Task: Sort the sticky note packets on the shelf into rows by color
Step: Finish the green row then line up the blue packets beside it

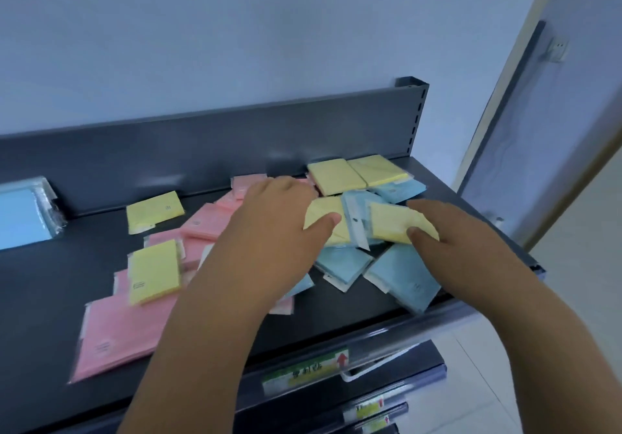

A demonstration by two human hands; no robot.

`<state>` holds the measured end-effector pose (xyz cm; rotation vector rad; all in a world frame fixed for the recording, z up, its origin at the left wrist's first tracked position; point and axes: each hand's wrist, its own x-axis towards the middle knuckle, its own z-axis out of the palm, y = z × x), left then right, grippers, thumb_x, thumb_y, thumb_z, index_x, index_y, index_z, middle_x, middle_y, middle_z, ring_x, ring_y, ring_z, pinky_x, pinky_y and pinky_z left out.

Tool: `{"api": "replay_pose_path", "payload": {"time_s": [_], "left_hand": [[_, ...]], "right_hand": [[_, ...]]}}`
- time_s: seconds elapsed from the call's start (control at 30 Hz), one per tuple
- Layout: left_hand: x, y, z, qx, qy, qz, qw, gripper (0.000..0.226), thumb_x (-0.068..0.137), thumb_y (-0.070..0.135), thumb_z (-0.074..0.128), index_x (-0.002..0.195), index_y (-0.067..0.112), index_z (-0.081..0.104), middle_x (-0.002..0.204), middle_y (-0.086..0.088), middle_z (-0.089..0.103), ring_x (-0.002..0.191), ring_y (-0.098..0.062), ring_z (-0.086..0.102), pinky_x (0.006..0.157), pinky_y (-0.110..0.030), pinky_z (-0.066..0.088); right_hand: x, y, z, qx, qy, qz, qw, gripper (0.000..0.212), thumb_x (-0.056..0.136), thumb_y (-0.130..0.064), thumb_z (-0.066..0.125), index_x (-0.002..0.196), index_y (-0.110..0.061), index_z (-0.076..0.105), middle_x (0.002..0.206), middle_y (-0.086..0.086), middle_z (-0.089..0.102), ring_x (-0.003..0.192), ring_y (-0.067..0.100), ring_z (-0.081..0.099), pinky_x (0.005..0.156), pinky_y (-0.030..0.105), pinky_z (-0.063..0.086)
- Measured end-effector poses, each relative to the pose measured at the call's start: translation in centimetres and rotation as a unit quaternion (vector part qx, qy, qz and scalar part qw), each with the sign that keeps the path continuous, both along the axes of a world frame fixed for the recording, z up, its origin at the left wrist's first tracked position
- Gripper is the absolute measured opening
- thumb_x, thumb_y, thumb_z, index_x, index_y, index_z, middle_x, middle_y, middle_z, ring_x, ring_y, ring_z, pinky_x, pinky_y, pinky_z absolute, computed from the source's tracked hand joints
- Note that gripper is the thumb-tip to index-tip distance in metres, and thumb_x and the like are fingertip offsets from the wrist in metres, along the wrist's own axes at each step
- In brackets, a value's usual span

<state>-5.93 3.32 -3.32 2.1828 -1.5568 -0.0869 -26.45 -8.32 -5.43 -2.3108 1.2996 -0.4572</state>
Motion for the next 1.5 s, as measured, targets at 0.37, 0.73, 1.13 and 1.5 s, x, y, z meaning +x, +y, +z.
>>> {"api": "replay_pose_path", "payload": {"time_s": [0.37, 0.73, 1.13, 1.5], "left_hand": [[-7.1, -8.3, -1.7, 0.061, 0.018, 0.078, 0.995, 0.038, 0.100, 0.050, 0.054, 0.134, 0.037, 0.061, 0.159, 0.014, 0.038, 0.152, -0.019, 0.015, 0.121, -0.036, 0.017], [-7.6, -8.5, -1.9, 0.122, -0.012, 0.201, 0.972, 0.039, 0.094, 0.055, 0.058, 0.131, 0.046, 0.061, 0.155, 0.014, 0.041, 0.153, -0.027, 0.015, 0.123, -0.046, 0.016], [-10.3, -5.3, 0.2, 0.139, -0.047, 0.197, 0.969, 0.043, 0.090, 0.067, 0.053, 0.123, 0.041, 0.058, 0.118, 0.017, 0.055, 0.118, -0.014, 0.047, 0.102, -0.040, 0.045], [-14.4, -5.2, -1.2, 0.052, 0.309, 0.237, 0.920, 0.040, 0.083, 0.067, 0.065, 0.112, 0.046, 0.049, 0.101, 0.011, 0.053, 0.086, -0.010, 0.060, 0.068, -0.028, 0.048]], "right_hand": [[-2.2, -10.5, 2.2, 0.026, 0.089, 0.171, 0.981, 0.047, 0.106, -0.040, 0.049, 0.152, -0.034, 0.043, 0.153, -0.014, 0.044, 0.133, 0.011, 0.045, 0.096, 0.024, 0.034], [3.8, -14.7, 2.4, -0.065, 0.139, 0.162, 0.975, 0.046, 0.082, -0.060, 0.065, 0.071, -0.016, 0.059, 0.077, 0.002, 0.063, 0.074, 0.019, 0.062, 0.060, 0.032, 0.046], [1.9, -13.2, 2.8, -0.081, 0.158, 0.107, 0.978, 0.046, 0.086, -0.063, 0.060, 0.089, -0.017, 0.059, 0.085, -0.002, 0.060, 0.075, 0.017, 0.057, 0.063, 0.031, 0.047], [-3.4, -9.3, 0.8, 0.228, -0.066, 0.033, 0.971, 0.052, 0.063, -0.073, 0.066, 0.096, -0.032, 0.067, 0.079, 0.000, 0.076, 0.076, 0.024, 0.074, 0.080, 0.052, 0.062]]}}
